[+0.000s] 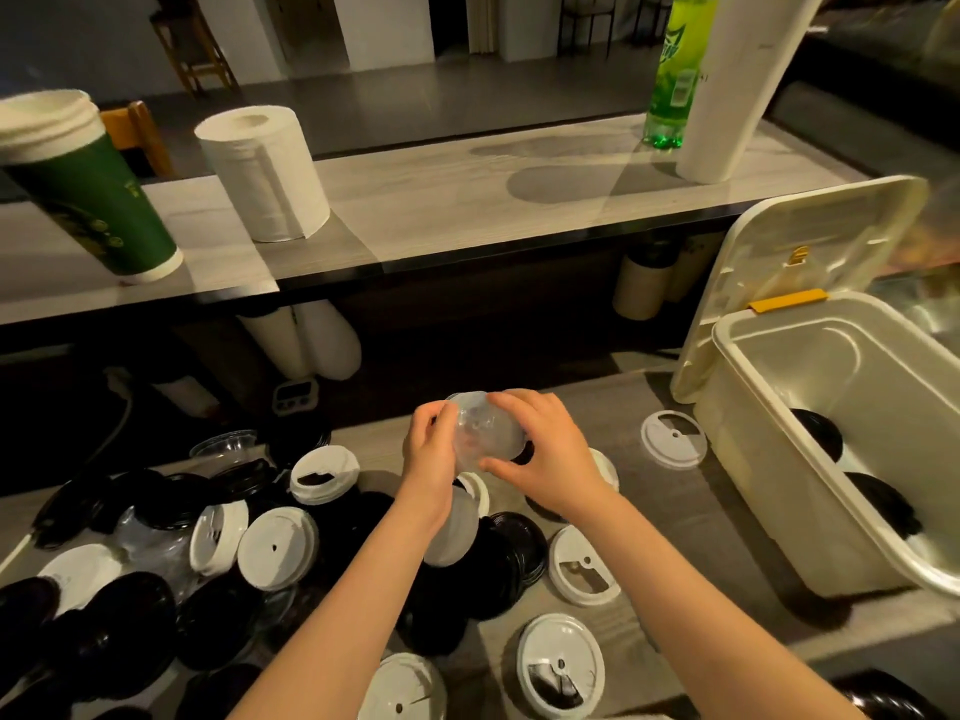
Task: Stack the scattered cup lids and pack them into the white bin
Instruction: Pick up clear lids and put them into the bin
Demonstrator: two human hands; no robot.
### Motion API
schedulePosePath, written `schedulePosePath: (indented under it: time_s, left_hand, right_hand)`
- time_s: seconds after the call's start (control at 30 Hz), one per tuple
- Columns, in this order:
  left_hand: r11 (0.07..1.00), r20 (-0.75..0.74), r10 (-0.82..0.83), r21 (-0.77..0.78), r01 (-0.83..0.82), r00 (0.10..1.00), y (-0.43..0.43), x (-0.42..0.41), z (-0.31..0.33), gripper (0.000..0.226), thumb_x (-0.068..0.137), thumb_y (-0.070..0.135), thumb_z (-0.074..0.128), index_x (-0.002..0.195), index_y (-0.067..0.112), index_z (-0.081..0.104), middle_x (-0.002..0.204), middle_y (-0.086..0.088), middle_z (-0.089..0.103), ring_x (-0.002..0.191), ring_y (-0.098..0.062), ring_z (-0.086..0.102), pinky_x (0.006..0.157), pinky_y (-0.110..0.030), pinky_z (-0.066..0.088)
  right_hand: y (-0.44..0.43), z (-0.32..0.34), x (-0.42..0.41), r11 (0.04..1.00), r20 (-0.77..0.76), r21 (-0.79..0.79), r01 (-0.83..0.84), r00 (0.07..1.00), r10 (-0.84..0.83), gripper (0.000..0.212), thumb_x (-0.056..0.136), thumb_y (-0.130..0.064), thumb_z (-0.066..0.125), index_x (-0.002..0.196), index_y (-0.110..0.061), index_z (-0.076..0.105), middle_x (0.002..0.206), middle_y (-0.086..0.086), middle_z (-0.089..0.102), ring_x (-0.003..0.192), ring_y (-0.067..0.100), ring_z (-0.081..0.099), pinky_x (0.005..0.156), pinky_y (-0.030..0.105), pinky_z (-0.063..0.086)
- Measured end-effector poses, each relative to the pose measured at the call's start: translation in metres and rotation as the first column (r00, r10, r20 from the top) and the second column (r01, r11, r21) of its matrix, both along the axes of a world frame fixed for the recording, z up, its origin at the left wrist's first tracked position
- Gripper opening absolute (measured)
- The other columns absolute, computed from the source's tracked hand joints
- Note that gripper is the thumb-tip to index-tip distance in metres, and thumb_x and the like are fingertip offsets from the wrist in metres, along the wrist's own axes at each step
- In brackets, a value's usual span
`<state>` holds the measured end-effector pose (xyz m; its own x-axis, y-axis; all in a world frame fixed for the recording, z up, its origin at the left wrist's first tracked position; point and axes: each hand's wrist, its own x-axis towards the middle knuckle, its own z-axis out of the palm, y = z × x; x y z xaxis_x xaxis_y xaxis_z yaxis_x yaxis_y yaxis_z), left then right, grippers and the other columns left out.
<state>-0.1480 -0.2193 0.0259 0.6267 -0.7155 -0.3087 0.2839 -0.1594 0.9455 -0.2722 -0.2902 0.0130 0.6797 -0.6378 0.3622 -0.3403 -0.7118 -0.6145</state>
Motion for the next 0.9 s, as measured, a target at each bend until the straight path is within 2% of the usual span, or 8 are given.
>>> schedulePosePath:
  time_s: [0.17, 0.27, 0.37, 0.47, 0.57, 0.77, 0.83, 0.9]
  left_hand:
    - [0.992, -0.029, -0.090, -0.089, 0.087, 0.996, 0.018, -0.009, 0.006, 0.011, 0.094, 0.034, 0.051, 0.093, 0.024, 0.055, 0.103, -0.010, 0.060, 0.095, -0.024, 0.058, 0.082, -0.039, 0.046]
    - [0.988, -0.093, -0.114, -0.116, 0.103, 0.989, 0.022, -0.020, 0.007, 0.012, 0.099, 0.023, 0.044, 0.098, 0.015, 0.053, 0.092, -0.003, 0.062, 0.081, -0.014, 0.061, 0.067, -0.028, 0.047]
    - [0.984, -0.174, -0.147, -0.125, 0.126, 0.974, 0.016, -0.037, 0.011, 0.015, 0.099, 0.022, 0.043, 0.102, 0.014, 0.055, 0.096, -0.004, 0.063, 0.081, -0.015, 0.063, 0.065, -0.028, 0.049]
    - [0.969, -0.251, -0.237, -0.136, 0.208, 0.939, 0.001, -0.059, 0.017, 0.017, 0.100, 0.022, 0.041, 0.102, 0.013, 0.056, 0.094, -0.005, 0.065, 0.079, -0.015, 0.065, 0.061, -0.028, 0.052]
    - [0.943, -0.248, -0.329, -0.132, 0.305, 0.911, -0.019, -0.090, 0.025, 0.021, 0.100, 0.026, 0.039, 0.110, 0.013, 0.052, 0.101, -0.008, 0.063, 0.082, -0.016, 0.064, 0.064, -0.028, 0.052]
    - [0.886, 0.006, -0.461, -0.048, 0.461, 0.887, -0.077, -0.147, 0.041, 0.040, 0.101, 0.038, 0.029, 0.121, 0.017, 0.056, 0.121, -0.009, 0.060, 0.114, -0.023, 0.057, 0.090, -0.036, 0.049]
    - [0.890, 0.176, -0.453, 0.035, 0.454, 0.874, -0.094, -0.163, 0.044, 0.036, 0.101, 0.037, 0.030, 0.127, 0.021, 0.050, 0.129, -0.003, 0.054, 0.122, -0.017, 0.048, 0.103, -0.033, 0.038]
    - [0.880, 0.411, -0.472, 0.165, 0.445, 0.780, -0.110, -0.178, 0.044, 0.041, 0.100, 0.032, 0.038, 0.139, 0.019, 0.040, 0.141, 0.000, 0.043, 0.130, -0.014, 0.039, 0.103, -0.024, 0.028]
  right_hand:
    - [0.020, 0.003, -0.005, 0.999, 0.086, -0.010, 0.039, 0.996, -0.038, 0.068, 0.068, -0.044, 0.072, 0.128, -0.018, 0.055, 0.125, -0.003, 0.056, 0.107, 0.013, 0.044, 0.089, 0.017, 0.035]
    - [0.021, 0.013, -0.021, 0.996, 0.035, 0.080, -0.031, 0.999, 0.029, 0.074, 0.068, -0.042, 0.077, 0.135, -0.027, 0.048, 0.134, -0.003, 0.048, 0.119, 0.011, 0.038, 0.099, 0.019, 0.029]
    - [0.016, 0.022, -0.045, 0.970, -0.010, 0.239, -0.053, 0.998, 0.057, 0.083, 0.070, -0.035, 0.081, 0.138, -0.041, 0.033, 0.146, -0.010, 0.034, 0.133, 0.000, 0.029, 0.104, 0.014, 0.025]
    - [0.006, 0.032, -0.073, 0.961, -0.007, 0.277, 0.005, 1.000, -0.003, 0.079, 0.069, -0.034, 0.082, 0.132, -0.041, 0.036, 0.131, -0.024, 0.042, 0.118, -0.021, 0.034, 0.093, 0.001, 0.031]
    - [-0.010, 0.044, -0.106, 0.972, -0.041, 0.218, 0.087, 0.996, -0.080, 0.074, 0.065, -0.037, 0.083, 0.129, -0.035, 0.044, 0.121, -0.025, 0.046, 0.111, -0.021, 0.040, 0.089, -0.001, 0.031]
    - [-0.058, 0.071, -0.177, 0.953, 0.034, 0.226, 0.200, 0.976, -0.213, 0.071, 0.065, -0.026, 0.084, 0.124, -0.035, 0.045, 0.118, -0.022, 0.050, 0.106, -0.009, 0.046, 0.085, 0.010, 0.038]
    - [-0.080, 0.079, -0.203, 0.929, 0.058, 0.263, 0.259, 0.957, -0.283, 0.069, 0.066, -0.024, 0.084, 0.121, -0.038, 0.045, 0.115, -0.022, 0.051, 0.102, -0.006, 0.048, 0.082, 0.016, 0.042]
    - [-0.103, 0.085, -0.227, 0.904, 0.089, 0.298, 0.306, 0.934, -0.346, 0.066, 0.067, -0.023, 0.083, 0.119, -0.041, 0.046, 0.112, -0.028, 0.050, 0.104, -0.004, 0.049, 0.083, 0.024, 0.046]
